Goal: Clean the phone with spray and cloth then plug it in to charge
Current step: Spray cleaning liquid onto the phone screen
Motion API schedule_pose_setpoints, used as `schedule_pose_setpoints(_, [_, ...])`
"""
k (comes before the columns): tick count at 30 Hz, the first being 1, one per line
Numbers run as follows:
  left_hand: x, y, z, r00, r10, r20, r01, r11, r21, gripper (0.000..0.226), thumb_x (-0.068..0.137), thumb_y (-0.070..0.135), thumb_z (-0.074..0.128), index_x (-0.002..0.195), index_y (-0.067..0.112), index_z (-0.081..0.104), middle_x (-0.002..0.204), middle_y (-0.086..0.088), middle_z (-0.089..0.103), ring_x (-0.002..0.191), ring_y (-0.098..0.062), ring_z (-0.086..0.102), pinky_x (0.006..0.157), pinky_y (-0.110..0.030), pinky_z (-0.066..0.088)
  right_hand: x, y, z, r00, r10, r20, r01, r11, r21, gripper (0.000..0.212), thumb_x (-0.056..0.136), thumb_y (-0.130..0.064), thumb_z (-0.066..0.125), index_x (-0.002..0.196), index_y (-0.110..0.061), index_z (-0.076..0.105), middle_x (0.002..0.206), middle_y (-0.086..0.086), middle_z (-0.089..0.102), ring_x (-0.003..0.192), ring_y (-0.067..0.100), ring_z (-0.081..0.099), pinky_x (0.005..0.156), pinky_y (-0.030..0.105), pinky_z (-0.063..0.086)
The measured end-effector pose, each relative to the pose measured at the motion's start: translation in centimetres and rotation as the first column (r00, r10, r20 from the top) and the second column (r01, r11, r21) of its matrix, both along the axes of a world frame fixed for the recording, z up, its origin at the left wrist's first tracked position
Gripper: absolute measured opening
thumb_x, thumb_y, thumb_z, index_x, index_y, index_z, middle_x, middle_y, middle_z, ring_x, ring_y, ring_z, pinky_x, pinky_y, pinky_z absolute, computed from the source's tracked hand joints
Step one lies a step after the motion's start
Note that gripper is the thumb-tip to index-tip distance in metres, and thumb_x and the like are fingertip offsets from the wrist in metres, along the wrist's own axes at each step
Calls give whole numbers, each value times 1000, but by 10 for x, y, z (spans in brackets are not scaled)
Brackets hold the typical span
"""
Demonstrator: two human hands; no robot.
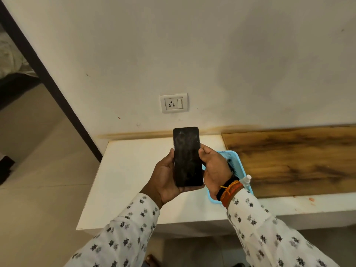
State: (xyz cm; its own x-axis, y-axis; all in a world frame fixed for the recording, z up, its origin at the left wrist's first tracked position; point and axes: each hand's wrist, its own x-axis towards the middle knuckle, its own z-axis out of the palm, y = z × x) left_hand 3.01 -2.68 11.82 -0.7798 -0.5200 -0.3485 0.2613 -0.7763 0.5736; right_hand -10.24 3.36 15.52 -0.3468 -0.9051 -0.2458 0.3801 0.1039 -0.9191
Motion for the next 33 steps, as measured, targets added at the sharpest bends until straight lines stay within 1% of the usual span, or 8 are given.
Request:
schedule_pose_setpoints(2, [1, 4, -7, 999, -31, -44, 32, 999, 26, 69, 93, 68, 37, 133, 17, 62, 141, -24, 56, 129, -48, 52, 107, -72, 33, -3, 1, -4, 996, 41, -81, -40, 999, 15, 42, 103, -27, 39, 90, -47, 74, 99, -19, 73, 103, 15, 64, 57, 21, 54])
schedule_pose_setpoints(4, [2, 7, -14, 996, -59, -62, 61, 998, 34, 71, 93, 69, 35, 135, 17, 61, 141, -23, 55, 131, -47, 50, 108, -71, 32, -8, 2, -11, 990, 65, -123, -61, 998, 31, 42, 102, -27, 39, 92, -50, 72, 96, -22, 72, 105, 16, 62, 60, 26, 53])
schedule_pose_setpoints(11, [-7, 15, -21, 999, -41, -26, 41, 999, 21, 69, 96, 67, 29, 136, 19, 60, 143, -18, 56, 130, -44, 52, 107, -68, 36, -19, 5, -35, 991, 108, -82, -106, 994, 36, 32, 93, -29, 45, 109, -42, 70, 110, -11, 72, 111, 20, 63, 78, 38, 58])
schedule_pose_setpoints(17, [-10, 15, -21, 999, -53, 0, 53, 998, 33, 71, 96, 66, 30, 139, 17, 57, 142, -21, 55, 127, -44, 55, 107, -70, 35, -25, 5, -43, 992, 115, -46, -115, 993, 13, 30, 91, -30, 48, 105, -41, 72, 107, -8, 73, 108, 22, 67, 88, 48, 56])
schedule_pose_setpoints(19, [-11, 14, -21, 999, -45, 19, 45, 999, 29, 71, 96, 66, 29, 138, 17, 57, 142, -21, 56, 125, -43, 57, 107, -70, 35, -26, 5, -43, 993, 116, -35, -115, 993, 25, 31, 93, -26, 47, 105, -40, 72, 108, -7, 73, 105, 20, 68, 87, 45, 57])
schedule_pose_setpoints(24, [-13, 11, -24, 997, 7, 76, -9, 1000, 21, 70, 98, 65, 26, 135, 16, 61, 137, -20, 60, 118, -40, 62, 105, -65, 41, -22, 6, -42, 996, 94, -4, -94, 994, 47, 37, 99, -19, 43, 102, -39, 74, 107, -7, 74, 98, 14, 70, 71, 26, 56])
schedule_pose_setpoints(28, [-14, 10, -27, 996, 29, 90, -31, 999, 16, 70, 98, 64, 25, 137, 16, 59, 139, -20, 58, 122, -41, 58, 109, -65, 37, -22, 7, -42, 996, 84, 16, -85, 996, 33, 40, 100, -16, 43, 97, -39, 76, 98, -7, 76, 85, 11, 72, 65, 23, 55])
schedule_pose_setpoints(33, [-14, 10, -30, 996, 44, 72, -45, 999, 20, 70, 99, 64, 25, 139, 16, 56, 141, -20, 57, 130, -43, 52, 110, -65, 35, -22, 9, -42, 995, 96, 5, -96, 995, 11, 44, 101, -13, 41, 94, -38, 77, 95, -6, 76, 80, 11, 73, 62, 23, 56])
